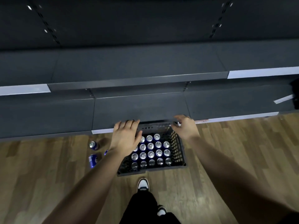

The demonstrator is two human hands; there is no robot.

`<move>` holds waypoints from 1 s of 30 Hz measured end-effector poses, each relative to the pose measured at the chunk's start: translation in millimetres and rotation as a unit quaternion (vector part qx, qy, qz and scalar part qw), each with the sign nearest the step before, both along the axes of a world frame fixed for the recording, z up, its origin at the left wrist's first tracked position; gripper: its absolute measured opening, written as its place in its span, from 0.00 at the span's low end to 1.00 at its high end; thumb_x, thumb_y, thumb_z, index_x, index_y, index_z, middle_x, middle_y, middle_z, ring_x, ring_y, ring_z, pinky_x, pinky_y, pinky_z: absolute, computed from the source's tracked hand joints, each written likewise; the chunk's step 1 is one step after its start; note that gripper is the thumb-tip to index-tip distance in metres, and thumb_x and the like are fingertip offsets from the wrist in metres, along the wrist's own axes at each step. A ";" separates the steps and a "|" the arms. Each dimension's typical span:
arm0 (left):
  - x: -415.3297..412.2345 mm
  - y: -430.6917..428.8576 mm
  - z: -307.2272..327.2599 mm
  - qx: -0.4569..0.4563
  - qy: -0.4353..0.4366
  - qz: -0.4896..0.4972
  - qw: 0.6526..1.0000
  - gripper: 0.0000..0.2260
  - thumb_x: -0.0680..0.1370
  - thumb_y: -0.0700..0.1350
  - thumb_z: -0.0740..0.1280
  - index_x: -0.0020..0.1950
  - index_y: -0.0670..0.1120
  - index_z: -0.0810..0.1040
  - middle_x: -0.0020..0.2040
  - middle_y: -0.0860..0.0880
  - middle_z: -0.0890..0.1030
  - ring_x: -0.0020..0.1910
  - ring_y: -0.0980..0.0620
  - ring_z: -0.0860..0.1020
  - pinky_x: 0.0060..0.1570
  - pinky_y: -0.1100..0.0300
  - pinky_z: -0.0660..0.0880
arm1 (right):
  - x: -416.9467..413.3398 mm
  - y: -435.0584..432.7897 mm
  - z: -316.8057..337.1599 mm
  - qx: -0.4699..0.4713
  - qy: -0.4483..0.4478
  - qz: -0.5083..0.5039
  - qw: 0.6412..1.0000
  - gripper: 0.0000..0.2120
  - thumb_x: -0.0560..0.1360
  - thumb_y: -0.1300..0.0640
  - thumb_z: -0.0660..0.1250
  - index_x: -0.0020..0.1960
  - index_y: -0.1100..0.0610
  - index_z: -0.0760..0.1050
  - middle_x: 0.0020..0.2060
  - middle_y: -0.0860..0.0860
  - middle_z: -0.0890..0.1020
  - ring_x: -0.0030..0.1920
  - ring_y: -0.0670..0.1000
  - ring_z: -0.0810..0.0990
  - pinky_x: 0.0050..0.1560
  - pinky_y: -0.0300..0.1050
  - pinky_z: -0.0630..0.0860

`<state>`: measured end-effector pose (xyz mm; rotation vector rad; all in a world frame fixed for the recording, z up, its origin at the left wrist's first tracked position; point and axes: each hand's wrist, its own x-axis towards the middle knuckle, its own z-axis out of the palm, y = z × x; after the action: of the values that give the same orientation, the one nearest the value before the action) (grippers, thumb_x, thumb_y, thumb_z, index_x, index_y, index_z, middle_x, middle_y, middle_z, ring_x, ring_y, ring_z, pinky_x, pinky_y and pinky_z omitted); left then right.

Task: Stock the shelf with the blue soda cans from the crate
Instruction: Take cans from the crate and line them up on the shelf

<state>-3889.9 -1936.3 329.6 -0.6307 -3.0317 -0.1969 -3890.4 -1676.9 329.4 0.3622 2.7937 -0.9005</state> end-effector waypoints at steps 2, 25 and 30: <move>-12.5 4.5 -29.9 -0.001 -0.005 0.002 1.000 0.23 0.77 0.55 0.53 0.63 0.44 0.77 0.53 0.47 0.81 0.52 0.45 0.79 0.59 0.49 0.68 | -6.3 4.2 -33.9 0.005 -0.010 0.000 1.000 0.19 0.74 0.54 0.69 0.64 0.57 0.77 0.59 0.55 0.80 0.56 0.54 0.80 0.54 0.40 0.73; -41.9 45.7 -481.5 -0.040 -0.065 -0.025 0.997 0.26 0.76 0.57 0.53 0.66 0.43 0.74 0.66 0.43 0.75 0.58 0.42 0.76 0.61 0.44 0.70 | -33.0 54.2 -496.2 0.030 -0.134 0.014 0.990 0.26 0.72 0.52 0.71 0.68 0.55 0.71 0.60 0.55 0.78 0.57 0.56 0.78 0.51 0.45 0.76; -46.8 42.5 -514.7 -0.026 -0.024 -0.024 0.999 0.23 0.76 0.55 0.56 0.64 0.44 0.75 0.63 0.44 0.76 0.57 0.46 0.70 0.60 0.47 0.70 | -42.2 53.5 -534.8 0.035 -0.162 0.017 0.986 0.34 0.70 0.52 0.75 0.72 0.55 0.66 0.65 0.55 0.74 0.62 0.56 0.75 0.58 0.45 0.74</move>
<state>-3936.7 -1893.8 -185.2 -0.7147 -3.0779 -0.1381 -3932.6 -1623.3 -205.4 0.4280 2.5281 -0.6682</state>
